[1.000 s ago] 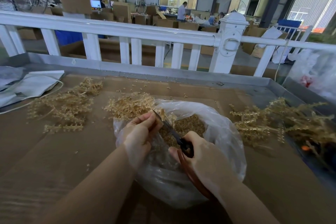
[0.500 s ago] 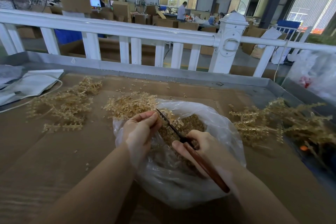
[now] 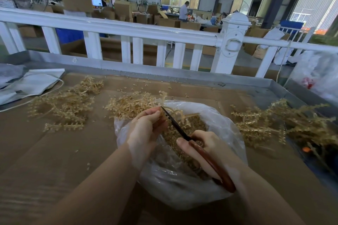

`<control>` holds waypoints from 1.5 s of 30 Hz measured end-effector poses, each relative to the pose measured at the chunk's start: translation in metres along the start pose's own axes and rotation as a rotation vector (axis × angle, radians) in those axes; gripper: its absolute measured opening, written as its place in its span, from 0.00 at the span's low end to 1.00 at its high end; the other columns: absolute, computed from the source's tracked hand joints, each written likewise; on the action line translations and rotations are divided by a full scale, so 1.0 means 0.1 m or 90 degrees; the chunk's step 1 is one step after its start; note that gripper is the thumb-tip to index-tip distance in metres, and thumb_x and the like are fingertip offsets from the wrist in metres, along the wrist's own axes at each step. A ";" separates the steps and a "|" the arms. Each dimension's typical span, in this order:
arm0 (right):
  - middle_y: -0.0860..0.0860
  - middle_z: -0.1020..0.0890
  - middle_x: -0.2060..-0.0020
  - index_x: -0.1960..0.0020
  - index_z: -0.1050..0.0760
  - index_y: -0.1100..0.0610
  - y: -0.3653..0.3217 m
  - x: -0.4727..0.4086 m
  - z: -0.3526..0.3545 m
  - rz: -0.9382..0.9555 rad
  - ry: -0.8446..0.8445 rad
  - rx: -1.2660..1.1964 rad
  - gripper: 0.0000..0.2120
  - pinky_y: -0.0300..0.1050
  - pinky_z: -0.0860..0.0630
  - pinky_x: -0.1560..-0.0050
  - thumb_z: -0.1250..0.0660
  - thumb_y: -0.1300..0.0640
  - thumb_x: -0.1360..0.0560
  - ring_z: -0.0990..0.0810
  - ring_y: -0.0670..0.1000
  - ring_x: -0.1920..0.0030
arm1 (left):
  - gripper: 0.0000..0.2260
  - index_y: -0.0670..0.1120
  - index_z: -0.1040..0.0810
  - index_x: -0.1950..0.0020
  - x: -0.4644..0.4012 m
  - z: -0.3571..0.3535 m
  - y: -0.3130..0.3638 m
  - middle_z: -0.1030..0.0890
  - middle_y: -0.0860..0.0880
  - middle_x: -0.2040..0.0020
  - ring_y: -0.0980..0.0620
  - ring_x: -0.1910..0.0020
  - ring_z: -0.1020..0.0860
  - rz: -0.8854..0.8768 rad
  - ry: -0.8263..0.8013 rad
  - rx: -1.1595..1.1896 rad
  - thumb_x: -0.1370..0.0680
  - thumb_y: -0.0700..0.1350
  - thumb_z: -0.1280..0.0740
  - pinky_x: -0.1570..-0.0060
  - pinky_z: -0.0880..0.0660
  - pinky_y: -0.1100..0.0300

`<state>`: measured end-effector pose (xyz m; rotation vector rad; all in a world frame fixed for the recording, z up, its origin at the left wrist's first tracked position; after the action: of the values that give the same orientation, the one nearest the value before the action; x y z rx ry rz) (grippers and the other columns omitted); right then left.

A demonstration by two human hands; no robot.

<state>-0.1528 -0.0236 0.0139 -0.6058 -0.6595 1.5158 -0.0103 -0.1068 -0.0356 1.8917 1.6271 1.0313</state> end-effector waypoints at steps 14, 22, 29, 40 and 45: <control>0.42 0.23 0.61 0.54 0.29 0.46 0.12 -0.07 -0.02 -0.067 -0.023 0.048 0.21 0.34 0.32 0.65 0.38 0.29 0.32 0.23 0.41 0.62 | 0.08 0.39 0.26 0.60 0.04 0.08 -0.13 0.22 0.44 0.64 0.52 0.64 0.21 0.009 -0.003 -0.035 0.27 0.28 0.35 0.63 0.20 0.65; 0.40 0.23 0.64 0.53 0.32 0.44 0.10 0.09 -0.16 0.006 0.144 0.135 0.19 0.33 0.32 0.63 0.37 0.30 0.31 0.25 0.39 0.62 | 0.09 0.40 0.26 0.56 0.02 0.11 -0.18 0.23 0.42 0.58 0.51 0.63 0.19 -0.029 -0.042 -0.033 0.27 0.27 0.35 0.66 0.22 0.66; 0.44 0.20 0.58 0.47 0.33 0.46 0.08 0.17 -0.24 0.048 0.220 0.168 0.23 0.40 0.24 0.55 0.38 0.30 0.30 0.21 0.45 0.55 | 0.08 0.40 0.27 0.54 0.07 0.12 -0.18 0.24 0.42 0.56 0.50 0.62 0.21 -0.049 -0.060 -0.034 0.26 0.28 0.36 0.66 0.22 0.66; 0.40 0.25 0.67 0.54 0.34 0.44 0.06 0.22 -0.20 0.100 0.185 0.125 0.18 0.34 0.31 0.62 0.35 0.32 0.31 0.24 0.41 0.63 | 0.11 0.41 0.26 0.53 0.10 0.08 -0.11 0.25 0.45 0.61 0.56 0.68 0.19 -0.079 -0.095 0.033 0.25 0.27 0.40 0.67 0.22 0.66; 0.43 0.24 0.67 0.54 0.34 0.45 0.03 0.24 -0.20 0.116 0.196 0.166 0.19 0.36 0.27 0.63 0.37 0.31 0.31 0.24 0.42 0.64 | 0.11 0.41 0.26 0.53 0.14 0.05 -0.10 0.25 0.45 0.61 0.57 0.68 0.19 -0.079 -0.103 0.034 0.25 0.27 0.40 0.67 0.22 0.65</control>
<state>-0.1415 0.0015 -0.0023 -0.6925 -0.1707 1.6009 -0.0120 -0.0906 -0.0426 1.8303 1.6689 0.7707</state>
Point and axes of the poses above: each hand's wrist, its own x-axis away from the middle knuckle, its own z-axis out of the back of the hand, y = z × x, the point moved 8 cm from there along -x, towards the middle knuckle
